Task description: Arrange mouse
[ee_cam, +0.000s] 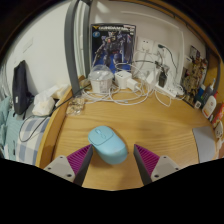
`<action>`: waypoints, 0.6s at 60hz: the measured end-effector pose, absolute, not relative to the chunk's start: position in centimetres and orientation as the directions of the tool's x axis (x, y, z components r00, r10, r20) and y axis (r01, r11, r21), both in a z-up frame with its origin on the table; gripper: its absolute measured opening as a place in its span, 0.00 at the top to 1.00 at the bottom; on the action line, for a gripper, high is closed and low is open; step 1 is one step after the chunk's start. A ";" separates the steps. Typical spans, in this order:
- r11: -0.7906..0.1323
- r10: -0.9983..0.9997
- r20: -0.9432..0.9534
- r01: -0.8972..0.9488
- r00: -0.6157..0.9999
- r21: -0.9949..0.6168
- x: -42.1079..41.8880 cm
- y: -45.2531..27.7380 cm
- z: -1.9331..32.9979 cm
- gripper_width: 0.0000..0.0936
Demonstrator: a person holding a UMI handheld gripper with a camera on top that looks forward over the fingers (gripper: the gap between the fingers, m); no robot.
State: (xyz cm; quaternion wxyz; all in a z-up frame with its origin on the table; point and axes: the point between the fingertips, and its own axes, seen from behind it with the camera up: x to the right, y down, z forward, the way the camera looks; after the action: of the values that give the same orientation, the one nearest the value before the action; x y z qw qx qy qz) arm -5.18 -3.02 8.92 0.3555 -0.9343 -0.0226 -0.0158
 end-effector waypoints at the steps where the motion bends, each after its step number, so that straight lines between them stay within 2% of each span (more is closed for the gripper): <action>1: -0.747 0.025 0.048 0.050 0.999 -0.663 -4.9 -2.8 9.0 0.12; 10: -0.752 -0.048 0.044 -0.008 0.998 -0.659 -2.7 -0.6 9.8 0.13; 11: -0.748 -0.057 0.041 -0.015 0.998 -0.664 -3.7 0.0 8.5 0.14; 17: -0.748 -0.103 0.042 -0.049 0.994 -0.662 -1.7 0.9 9.6 0.18; 19: -0.749 -0.111 0.034 -0.061 0.993 -0.659 -2.4 1.5 8.5 0.20; 22: -0.744 -0.127 0.016 -0.085 0.992 -0.663 -2.1 1.9 8.5 0.24; 27: -0.731 -0.138 0.010 -0.095 0.990 -0.675 -2.4 2.1 8.4 0.41; 29: -0.731 -0.139 0.003 -0.101 0.990 -0.675 -2.5 2.0 8.3 0.41; 36: -0.706 -0.137 -0.032 -0.120 0.990 -0.698 -2.4 1.9 8.5 0.52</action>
State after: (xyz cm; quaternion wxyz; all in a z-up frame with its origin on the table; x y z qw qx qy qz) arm -2.43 1.89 8.45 0.3774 -0.9234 0.0695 -0.0111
